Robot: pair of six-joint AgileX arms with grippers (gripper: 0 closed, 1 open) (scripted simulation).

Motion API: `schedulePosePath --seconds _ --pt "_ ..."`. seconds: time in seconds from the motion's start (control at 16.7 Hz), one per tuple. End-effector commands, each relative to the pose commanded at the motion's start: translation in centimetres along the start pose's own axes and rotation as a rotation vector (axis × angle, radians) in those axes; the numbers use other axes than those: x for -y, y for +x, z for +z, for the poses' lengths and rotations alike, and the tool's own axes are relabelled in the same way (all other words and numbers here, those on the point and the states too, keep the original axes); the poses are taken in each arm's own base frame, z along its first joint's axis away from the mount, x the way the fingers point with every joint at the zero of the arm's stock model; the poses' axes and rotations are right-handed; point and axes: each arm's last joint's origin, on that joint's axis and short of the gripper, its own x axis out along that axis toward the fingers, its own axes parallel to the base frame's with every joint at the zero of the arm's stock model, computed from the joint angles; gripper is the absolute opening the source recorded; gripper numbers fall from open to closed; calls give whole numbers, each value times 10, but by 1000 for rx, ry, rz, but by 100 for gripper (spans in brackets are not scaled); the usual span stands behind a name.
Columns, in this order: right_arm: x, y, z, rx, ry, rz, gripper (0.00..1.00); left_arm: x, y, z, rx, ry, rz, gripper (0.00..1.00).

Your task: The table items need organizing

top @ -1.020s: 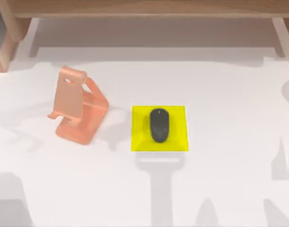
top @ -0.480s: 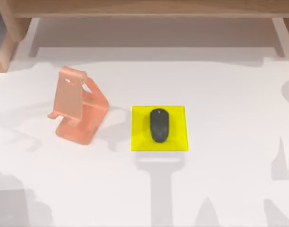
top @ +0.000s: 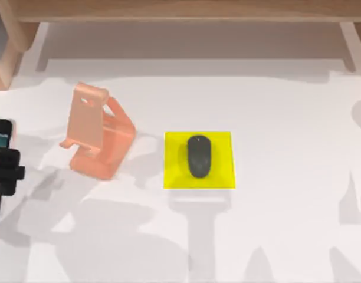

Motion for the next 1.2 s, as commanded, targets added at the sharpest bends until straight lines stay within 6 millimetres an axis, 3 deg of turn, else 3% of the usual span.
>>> schedulePosePath --seconds 0.42,0.84,1.2 --pt "0 0 0 0 0 0 100 66 -26 36 439 93 -218 0" --pt "0 0 0 0 0 0 100 72 -32 40 487 101 -242 0" --pt "0 0 0 0 0 0 100 90 -41 43 513 224 -322 0"
